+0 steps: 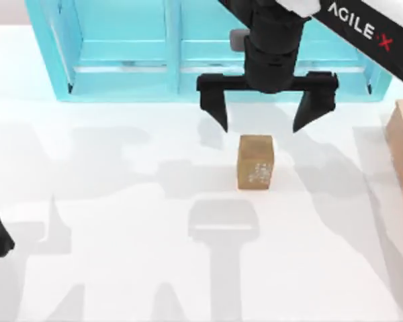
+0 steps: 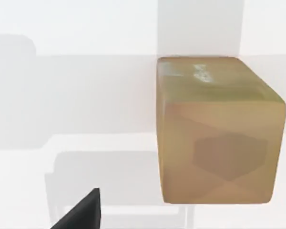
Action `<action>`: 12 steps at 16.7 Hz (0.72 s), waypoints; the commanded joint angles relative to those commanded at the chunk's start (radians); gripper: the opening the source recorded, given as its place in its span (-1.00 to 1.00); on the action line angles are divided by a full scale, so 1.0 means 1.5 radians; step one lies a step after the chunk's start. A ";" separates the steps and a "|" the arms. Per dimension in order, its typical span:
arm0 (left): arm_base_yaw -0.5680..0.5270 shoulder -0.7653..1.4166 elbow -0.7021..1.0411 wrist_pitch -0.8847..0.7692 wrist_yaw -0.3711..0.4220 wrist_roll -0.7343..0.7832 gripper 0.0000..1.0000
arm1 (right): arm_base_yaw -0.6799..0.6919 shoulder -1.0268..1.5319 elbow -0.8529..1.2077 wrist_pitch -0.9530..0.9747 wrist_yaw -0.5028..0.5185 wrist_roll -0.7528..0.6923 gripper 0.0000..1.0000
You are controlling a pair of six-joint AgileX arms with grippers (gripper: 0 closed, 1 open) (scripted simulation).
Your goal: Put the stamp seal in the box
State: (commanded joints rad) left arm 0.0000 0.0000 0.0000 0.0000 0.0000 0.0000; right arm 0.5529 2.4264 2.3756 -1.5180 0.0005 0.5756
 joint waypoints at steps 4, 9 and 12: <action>0.000 0.000 0.000 0.000 0.000 0.000 1.00 | 0.001 -0.006 -0.119 0.112 0.000 0.001 1.00; 0.000 0.000 0.000 0.000 0.000 0.000 1.00 | 0.004 -0.008 -0.248 0.239 0.000 0.003 1.00; 0.000 0.000 0.000 0.000 0.000 0.000 1.00 | 0.004 -0.009 -0.254 0.245 0.000 0.003 1.00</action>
State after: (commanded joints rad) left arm 0.0000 0.0000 0.0000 0.0000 0.0000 0.0000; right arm 0.5589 2.4132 1.9947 -1.1510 0.0003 0.5808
